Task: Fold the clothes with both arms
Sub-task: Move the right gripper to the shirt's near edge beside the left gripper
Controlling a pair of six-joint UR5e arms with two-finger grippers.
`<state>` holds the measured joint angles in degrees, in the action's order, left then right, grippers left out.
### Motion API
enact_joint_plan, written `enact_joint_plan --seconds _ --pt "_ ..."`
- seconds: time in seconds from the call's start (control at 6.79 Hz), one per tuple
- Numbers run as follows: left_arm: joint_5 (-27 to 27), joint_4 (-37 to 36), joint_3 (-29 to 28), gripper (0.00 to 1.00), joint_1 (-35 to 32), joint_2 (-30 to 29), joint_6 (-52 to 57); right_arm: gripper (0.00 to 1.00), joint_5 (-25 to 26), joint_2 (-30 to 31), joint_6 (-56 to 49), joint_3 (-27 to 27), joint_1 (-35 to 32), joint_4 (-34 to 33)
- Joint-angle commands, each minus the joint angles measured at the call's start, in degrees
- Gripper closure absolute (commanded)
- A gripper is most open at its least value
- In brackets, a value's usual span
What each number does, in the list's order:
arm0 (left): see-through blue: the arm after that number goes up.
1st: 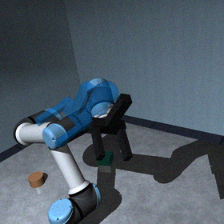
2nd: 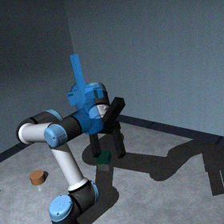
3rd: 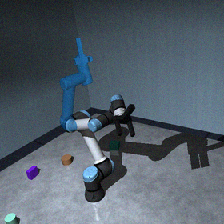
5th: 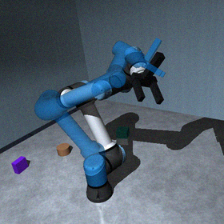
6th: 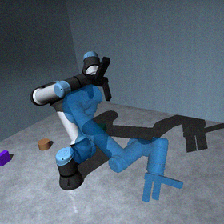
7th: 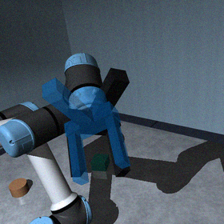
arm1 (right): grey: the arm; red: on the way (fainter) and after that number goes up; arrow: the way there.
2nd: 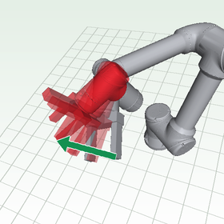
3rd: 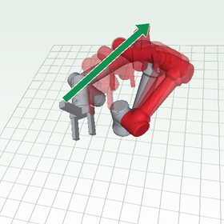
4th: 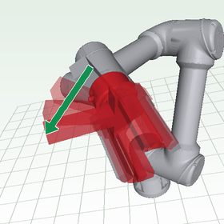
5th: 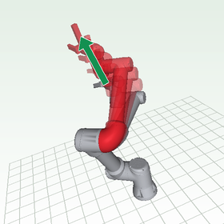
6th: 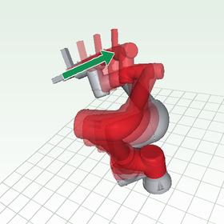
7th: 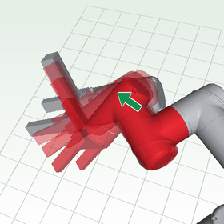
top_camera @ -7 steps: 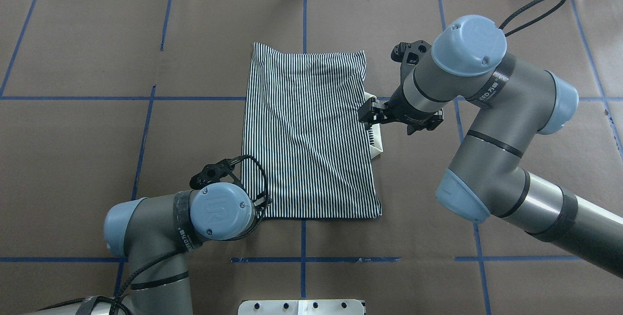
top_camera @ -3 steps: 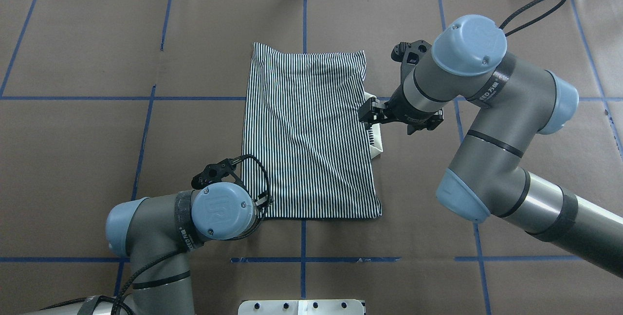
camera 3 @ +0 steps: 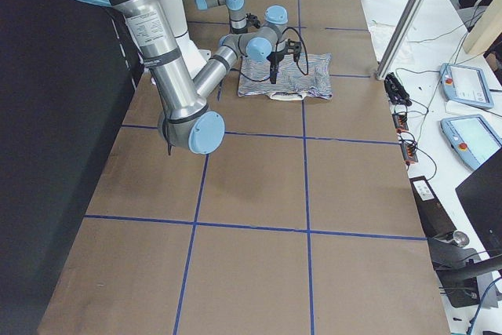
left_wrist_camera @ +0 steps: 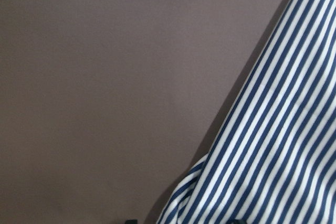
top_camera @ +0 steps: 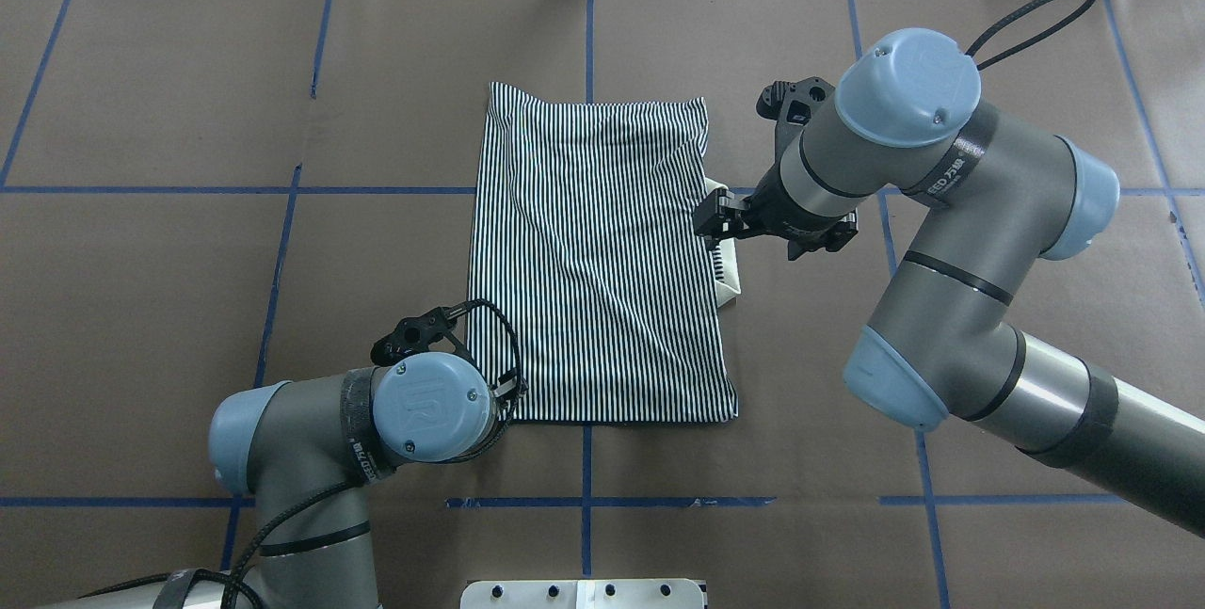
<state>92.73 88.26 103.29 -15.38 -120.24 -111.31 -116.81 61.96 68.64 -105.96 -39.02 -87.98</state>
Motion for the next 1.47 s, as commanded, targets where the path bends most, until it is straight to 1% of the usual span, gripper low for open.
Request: enact_joint_plan --seconds 0.0,0.15,0.74,0.88,1.03,1.18,1.32 --pt "0.0 0.07 -0.02 0.77 0.0 -0.09 -0.14 0.0 0.0 0.09 0.0 -0.03 0.0 0.0" --pt "0.0 0.07 -0.02 1.0 0.0 -0.17 -0.14 0.0 0.0 0.09 -0.09 0.06 0.0 0.0" --pt "0.09 -0.02 0.94 1.0 -0.52 -0.53 0.3 0.0 0.09 0.26 0.08 -0.21 0.0 0.0" --pt "0.26 -0.28 2.69 1.0 -0.79 0.0 0.47 0.0 0.09 0.18 3.57 -0.64 0.09 0.0" --pt "0.26 -0.72 4.18 1.0 -0.79 0.26 0.48 0.0 0.18 0.09 12.13 -1.43 2.44 0.09" --pt "0.44 -0.64 4.2 1.0 -0.7 0.35 0.48 0.0 2.53 0.0 20.13 -2.05 5.85 0.7" --pt "0.52 -0.64 4.2 1.0 -0.79 0.35 0.48 0.0 8.82 -0.17 31.61 -1.53 11.98 3.66"
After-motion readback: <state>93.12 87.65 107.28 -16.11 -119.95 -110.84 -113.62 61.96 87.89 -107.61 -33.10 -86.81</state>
